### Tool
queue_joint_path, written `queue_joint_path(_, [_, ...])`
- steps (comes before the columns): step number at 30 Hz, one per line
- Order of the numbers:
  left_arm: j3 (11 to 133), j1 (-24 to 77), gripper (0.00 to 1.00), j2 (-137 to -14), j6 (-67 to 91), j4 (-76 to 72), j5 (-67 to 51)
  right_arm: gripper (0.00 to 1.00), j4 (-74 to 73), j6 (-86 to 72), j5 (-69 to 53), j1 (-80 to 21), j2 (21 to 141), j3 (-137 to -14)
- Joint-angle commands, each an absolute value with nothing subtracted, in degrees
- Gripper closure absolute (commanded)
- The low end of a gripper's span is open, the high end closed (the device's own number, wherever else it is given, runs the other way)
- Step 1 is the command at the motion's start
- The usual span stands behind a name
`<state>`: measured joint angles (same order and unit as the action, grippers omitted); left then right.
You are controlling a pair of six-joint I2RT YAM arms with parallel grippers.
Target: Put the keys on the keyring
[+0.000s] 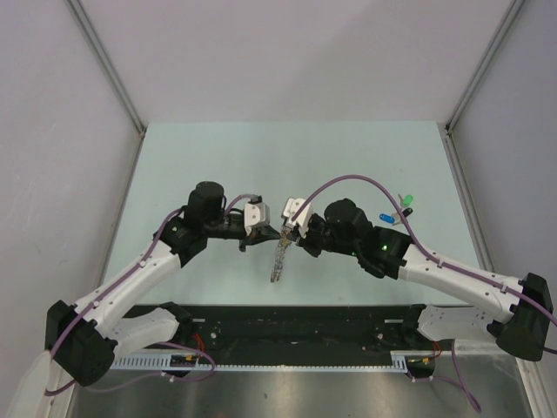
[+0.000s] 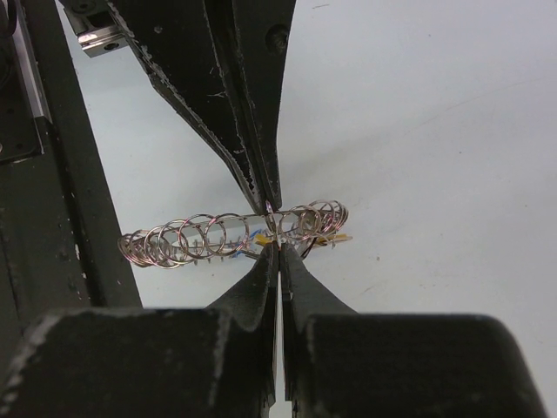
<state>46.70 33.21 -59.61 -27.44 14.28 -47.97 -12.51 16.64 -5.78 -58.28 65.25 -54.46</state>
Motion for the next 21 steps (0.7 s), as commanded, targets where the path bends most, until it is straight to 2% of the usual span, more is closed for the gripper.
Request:
queue_joint_path(1, [47.46,33.57,1.0,-59.33,-28.04,12.04,-49.57,1.0,-10.37,17.31,-4.83,-58.62,64.78,-57.22])
queue_joint_path(21, [47.64,33.93,1.0,-59.33,-28.65,12.65,-52.47,1.0,-9.32,16.96,-5.01,-59.24,66.09,-57.22])
